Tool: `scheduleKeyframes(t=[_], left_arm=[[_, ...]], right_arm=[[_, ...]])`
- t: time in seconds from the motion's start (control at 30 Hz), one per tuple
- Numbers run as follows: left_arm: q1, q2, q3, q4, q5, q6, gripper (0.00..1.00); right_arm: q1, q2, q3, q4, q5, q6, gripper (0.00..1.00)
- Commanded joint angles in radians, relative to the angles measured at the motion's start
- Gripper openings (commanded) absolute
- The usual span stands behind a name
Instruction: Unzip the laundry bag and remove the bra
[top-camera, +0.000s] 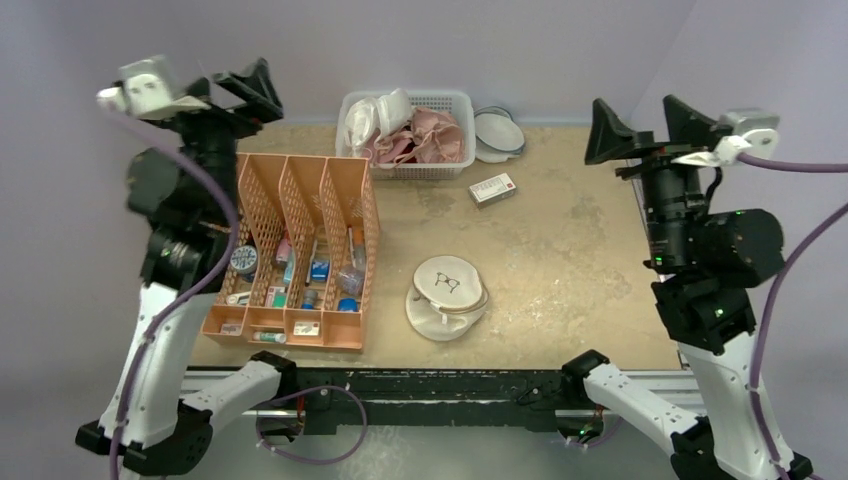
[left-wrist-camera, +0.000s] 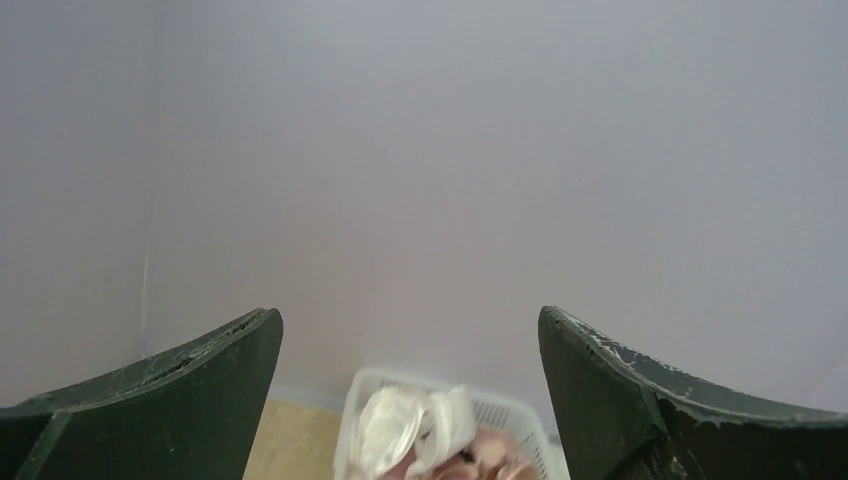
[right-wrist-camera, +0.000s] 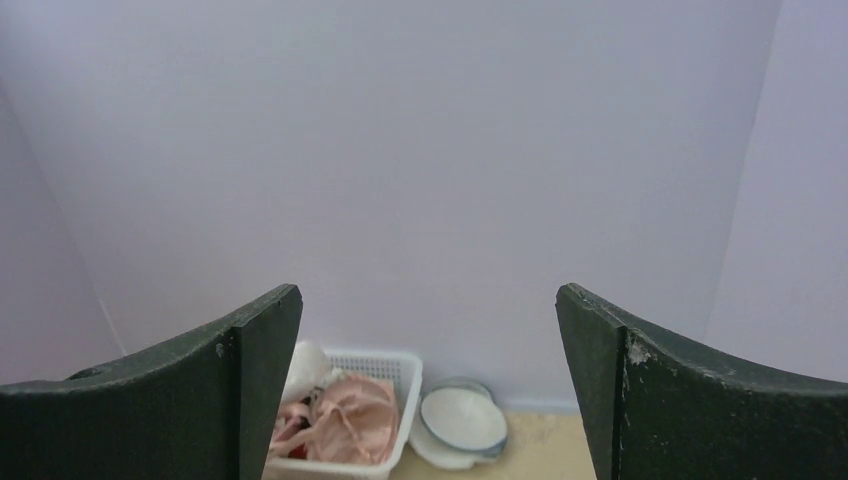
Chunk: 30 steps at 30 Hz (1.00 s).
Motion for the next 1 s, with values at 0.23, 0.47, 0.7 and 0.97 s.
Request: scheduleKeyframes(t=[0.23,0.47,0.7,0.97], left_arm=[[0.0,-0.169,0.132,-0.052,0.036,-0.051,0.99],[-0.001,-0.171,0.087,-0.074,0.005,-0.052,0.99],[0.0,-0.161,0.042,-0.053,-0.001,-0.057,0.99],[0.0,-0.151,0.008,-0.036,0.002,-0.062,0.99]], right_arm=[[-0.001,0.018,0.085,0.036,0.016,-0.036,1.0],[-0.001,0.028,0.073,0.02,0.043,-0.009,1.0],[-0.001,0.013,0.044,0.072,0.055,-0.009,1.0],[-0.002,0.018,0.034,0.089,0.084,0.004,1.0]])
